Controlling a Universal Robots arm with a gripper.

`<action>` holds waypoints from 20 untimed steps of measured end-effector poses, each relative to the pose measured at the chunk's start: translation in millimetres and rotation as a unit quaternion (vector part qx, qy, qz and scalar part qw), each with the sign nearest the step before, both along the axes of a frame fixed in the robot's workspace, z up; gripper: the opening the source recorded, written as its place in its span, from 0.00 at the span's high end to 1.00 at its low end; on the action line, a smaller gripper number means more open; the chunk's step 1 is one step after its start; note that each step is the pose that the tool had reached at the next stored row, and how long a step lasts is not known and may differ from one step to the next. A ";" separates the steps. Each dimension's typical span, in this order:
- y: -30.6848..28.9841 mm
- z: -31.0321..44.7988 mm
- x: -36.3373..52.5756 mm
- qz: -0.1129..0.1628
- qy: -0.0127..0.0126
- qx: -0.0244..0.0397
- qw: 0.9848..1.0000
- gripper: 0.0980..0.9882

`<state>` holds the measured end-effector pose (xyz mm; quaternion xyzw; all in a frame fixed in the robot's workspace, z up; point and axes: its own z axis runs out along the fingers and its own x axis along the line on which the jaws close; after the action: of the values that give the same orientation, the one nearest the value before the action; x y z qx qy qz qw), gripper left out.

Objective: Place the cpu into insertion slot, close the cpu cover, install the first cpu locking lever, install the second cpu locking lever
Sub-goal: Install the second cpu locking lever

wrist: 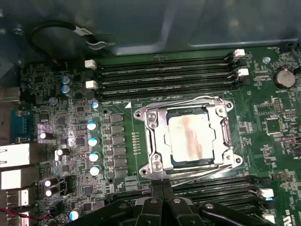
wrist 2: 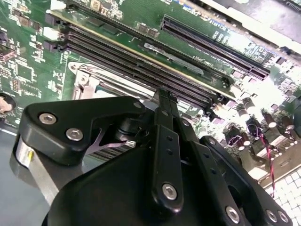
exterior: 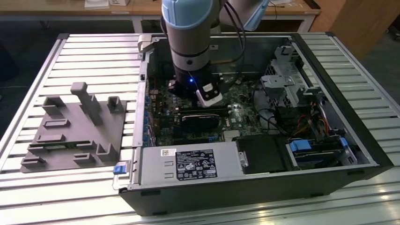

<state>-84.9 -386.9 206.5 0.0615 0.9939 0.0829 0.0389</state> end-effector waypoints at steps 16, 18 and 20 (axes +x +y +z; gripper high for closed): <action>-1.9 -10.2 -7.6 0.008 0.000 0.032 0.999 0.99; -1.9 -11.1 -7.6 0.008 0.000 0.034 0.999 0.99; -1.9 -12.1 -7.7 0.008 0.000 0.036 0.999 0.99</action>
<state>-92.5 -388.8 194.4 0.0545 0.9908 0.1188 0.0360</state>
